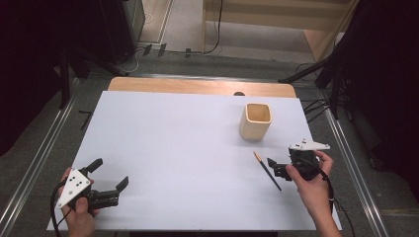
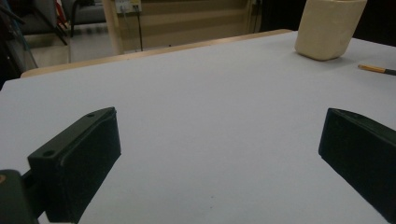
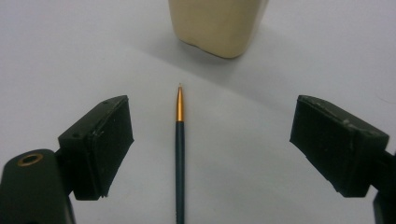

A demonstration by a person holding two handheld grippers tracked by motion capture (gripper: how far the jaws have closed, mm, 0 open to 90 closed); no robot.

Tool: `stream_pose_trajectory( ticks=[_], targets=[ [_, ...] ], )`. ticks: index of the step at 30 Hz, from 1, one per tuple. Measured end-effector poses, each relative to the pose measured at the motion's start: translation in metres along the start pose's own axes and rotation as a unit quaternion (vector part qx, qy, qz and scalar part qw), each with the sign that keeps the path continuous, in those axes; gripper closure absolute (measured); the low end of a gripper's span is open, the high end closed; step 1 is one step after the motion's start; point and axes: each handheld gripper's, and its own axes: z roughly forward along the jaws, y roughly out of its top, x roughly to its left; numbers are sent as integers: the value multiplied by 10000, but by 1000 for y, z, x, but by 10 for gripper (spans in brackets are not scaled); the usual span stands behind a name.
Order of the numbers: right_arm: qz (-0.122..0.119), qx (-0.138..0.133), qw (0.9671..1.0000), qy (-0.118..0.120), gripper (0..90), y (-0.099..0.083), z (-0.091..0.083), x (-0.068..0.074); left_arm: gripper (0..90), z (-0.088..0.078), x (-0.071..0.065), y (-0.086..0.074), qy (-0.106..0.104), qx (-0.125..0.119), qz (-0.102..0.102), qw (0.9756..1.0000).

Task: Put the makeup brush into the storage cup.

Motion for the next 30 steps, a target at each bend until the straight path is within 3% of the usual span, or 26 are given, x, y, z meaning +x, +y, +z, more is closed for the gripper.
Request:
stream_pose_trajectory(
  ticks=[11,18,22,30],
  targets=[
    [2,529,9986,44,137,9,10,0,0,0,1,0,7,4,-33,10000],
    [-69,944,9955,61,142,17,16,1,0,0,1,-1,-8,10,-54,10000],
    [-183,1197,9926,-52,200,22,20,6,0,0,1,-1,-21,15,-28,10000],
    [-138,1369,9905,-60,349,24,24,5,0,0,1,-1,-15,22,-31,10000]
  ],
)
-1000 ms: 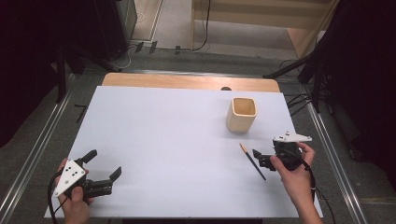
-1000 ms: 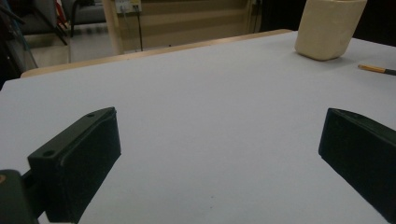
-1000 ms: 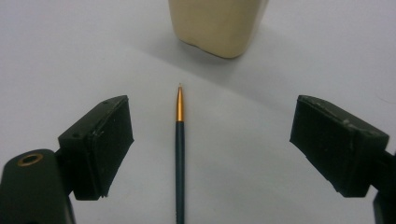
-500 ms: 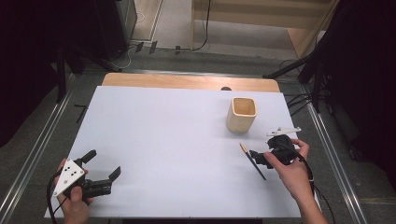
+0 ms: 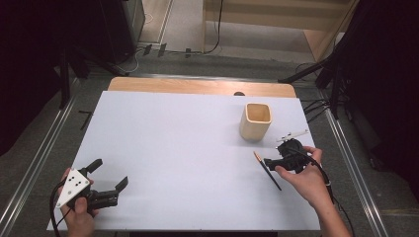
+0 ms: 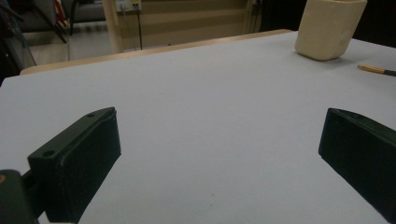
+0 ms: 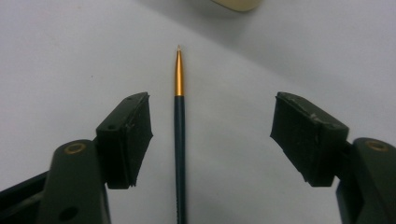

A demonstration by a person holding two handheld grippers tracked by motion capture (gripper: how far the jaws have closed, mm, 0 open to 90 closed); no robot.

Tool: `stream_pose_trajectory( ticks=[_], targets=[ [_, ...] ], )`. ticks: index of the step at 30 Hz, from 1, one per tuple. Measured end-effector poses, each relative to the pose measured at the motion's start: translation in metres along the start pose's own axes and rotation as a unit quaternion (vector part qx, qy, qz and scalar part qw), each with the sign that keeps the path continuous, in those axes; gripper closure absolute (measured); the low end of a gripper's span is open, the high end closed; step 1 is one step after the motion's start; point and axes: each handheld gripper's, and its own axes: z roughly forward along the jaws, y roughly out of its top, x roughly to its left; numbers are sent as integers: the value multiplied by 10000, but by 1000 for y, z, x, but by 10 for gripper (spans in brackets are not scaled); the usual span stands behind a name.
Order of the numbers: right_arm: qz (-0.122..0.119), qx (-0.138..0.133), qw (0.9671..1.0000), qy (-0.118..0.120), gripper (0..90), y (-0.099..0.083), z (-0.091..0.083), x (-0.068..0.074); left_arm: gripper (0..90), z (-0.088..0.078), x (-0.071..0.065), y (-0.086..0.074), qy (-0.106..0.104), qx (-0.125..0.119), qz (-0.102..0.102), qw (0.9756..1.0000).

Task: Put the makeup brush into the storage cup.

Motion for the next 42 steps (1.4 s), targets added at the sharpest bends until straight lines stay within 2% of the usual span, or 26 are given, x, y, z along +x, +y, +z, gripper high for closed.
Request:
stream_pose_trajectory(
  ticks=[2,5,11,12,21,27,29,35,38,42],
  targets=[
    [25,76,10000,26,365,0,1,-1,0,0,0,0,-3,2,-3,10000],
    [-72,166,9998,70,461,-1,3,-2,0,0,0,0,1,17,-8,10000],
    [-117,486,9987,84,504,-1,8,1,0,1,0,0,4,33,-11,10000],
    [-2,605,9981,109,511,-1,9,2,0,1,0,-1,2,27,-28,10000],
    [-233,924,9954,20,539,3,16,7,0,2,-1,-1,8,54,-30,10000],
    [-339,1158,9927,33,620,4,28,12,0,2,-1,-1,1,53,-26,10000],
    [-419,1305,9906,-33,661,3,35,14,0,2,-1,-1,3,48,-26,10000],
    [-243,1347,9906,70,731,4,36,13,0,2,0,-2,-6,57,-39,10000],
    [-172,1369,9903,183,843,5,37,11,0,3,-1,-1,-9,69,-13,10000],
    [-187,1382,9901,175,845,6,37,12,0,2,-1,-1,-4,77,-11,10000]
  ],
)
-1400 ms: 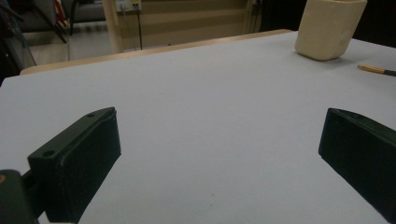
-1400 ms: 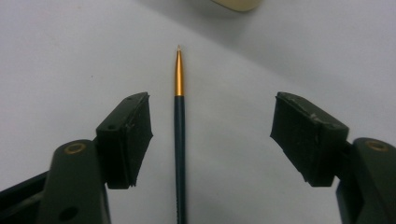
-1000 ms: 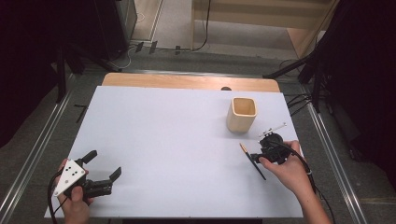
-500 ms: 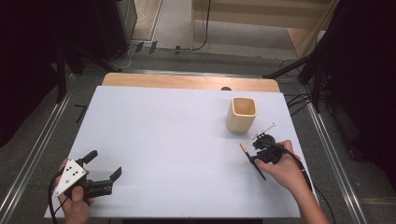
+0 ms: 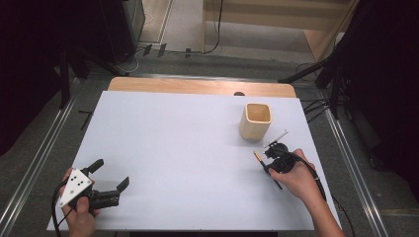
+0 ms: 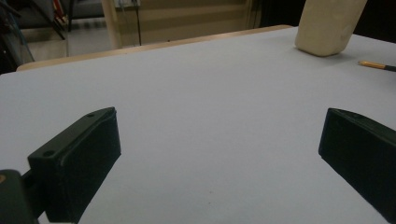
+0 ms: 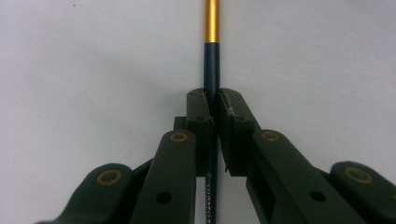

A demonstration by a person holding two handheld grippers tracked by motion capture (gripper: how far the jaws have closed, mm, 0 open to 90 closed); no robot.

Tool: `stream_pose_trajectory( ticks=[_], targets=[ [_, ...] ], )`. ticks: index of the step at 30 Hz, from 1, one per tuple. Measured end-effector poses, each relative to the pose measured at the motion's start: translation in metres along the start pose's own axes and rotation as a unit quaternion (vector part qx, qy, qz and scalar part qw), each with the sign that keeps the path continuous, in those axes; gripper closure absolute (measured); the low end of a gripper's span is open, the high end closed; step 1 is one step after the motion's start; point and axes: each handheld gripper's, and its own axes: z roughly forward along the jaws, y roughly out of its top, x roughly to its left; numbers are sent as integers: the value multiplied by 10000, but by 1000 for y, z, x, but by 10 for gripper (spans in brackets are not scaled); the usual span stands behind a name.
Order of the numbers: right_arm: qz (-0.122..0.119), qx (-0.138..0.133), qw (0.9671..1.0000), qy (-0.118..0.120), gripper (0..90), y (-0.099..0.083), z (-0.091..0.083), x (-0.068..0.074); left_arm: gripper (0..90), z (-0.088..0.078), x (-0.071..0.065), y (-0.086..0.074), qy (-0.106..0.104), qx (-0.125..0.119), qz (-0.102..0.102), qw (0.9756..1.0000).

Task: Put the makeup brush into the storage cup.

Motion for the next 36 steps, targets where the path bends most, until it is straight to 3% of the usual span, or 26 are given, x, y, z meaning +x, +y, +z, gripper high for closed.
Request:
stream_pose_trajectory(
  ticks=[8,15,22,26,36],
  targets=[
    [39,-102,9999,87,846,-3,-1,-2,0,0,0,0,3,-11,-29,10000],
    [162,-571,9980,224,846,-8,-10,-5,0,0,0,0,1,-7,-22,10000],
    [203,-1031,9938,350,847,-10,-23,-6,0,1,-1,0,-10,4,-29,10000],
    [168,-1420,9888,437,846,-10,-32,-3,0,1,-1,-1,-9,11,-24,10000],
    [108,-2081,9764,564,847,-9,-39,2,0,1,0,-1,-9,13,-18,10000]
  ],
)
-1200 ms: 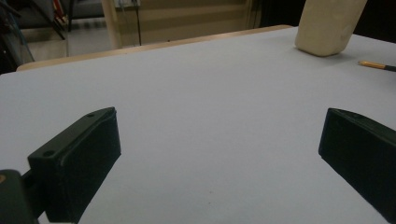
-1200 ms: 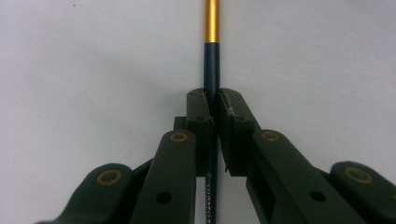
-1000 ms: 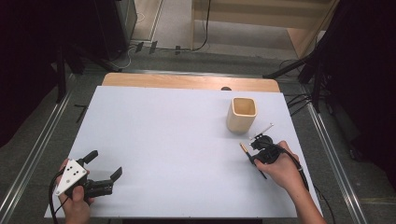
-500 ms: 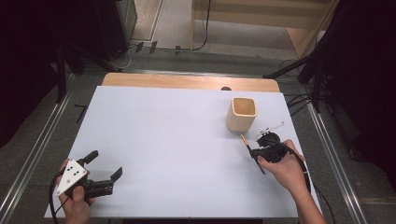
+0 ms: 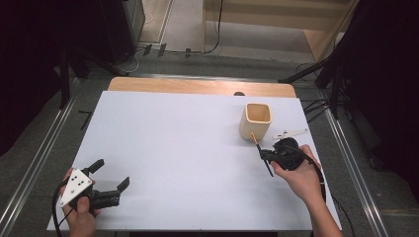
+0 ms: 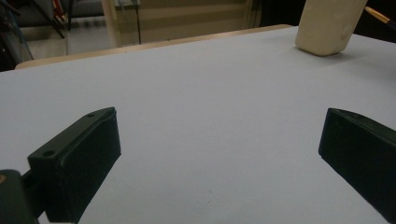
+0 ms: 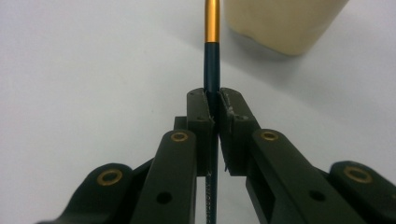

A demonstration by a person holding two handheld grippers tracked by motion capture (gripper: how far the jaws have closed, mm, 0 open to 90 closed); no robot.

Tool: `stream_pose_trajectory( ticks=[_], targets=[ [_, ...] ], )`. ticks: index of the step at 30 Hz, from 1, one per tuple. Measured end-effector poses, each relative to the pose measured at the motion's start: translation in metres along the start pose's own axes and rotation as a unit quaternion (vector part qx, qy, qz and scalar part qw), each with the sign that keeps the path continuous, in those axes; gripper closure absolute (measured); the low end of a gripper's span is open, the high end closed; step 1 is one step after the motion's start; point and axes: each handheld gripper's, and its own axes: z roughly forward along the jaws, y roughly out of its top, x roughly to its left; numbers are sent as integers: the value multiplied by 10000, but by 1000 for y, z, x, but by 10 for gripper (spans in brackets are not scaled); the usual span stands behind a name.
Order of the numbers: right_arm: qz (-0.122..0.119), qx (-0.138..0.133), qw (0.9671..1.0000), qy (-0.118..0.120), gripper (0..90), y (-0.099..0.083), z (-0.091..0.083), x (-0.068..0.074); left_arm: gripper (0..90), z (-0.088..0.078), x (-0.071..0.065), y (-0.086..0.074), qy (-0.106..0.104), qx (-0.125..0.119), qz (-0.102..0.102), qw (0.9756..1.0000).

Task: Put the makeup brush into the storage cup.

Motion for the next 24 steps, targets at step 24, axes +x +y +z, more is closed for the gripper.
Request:
stream_pose_trajectory(
  ticks=[24],
  targets=[
    [-220,-1500,9884,40,846,3,-15,5,0,1,0,0,2,-1,0,10000]
  ],
)
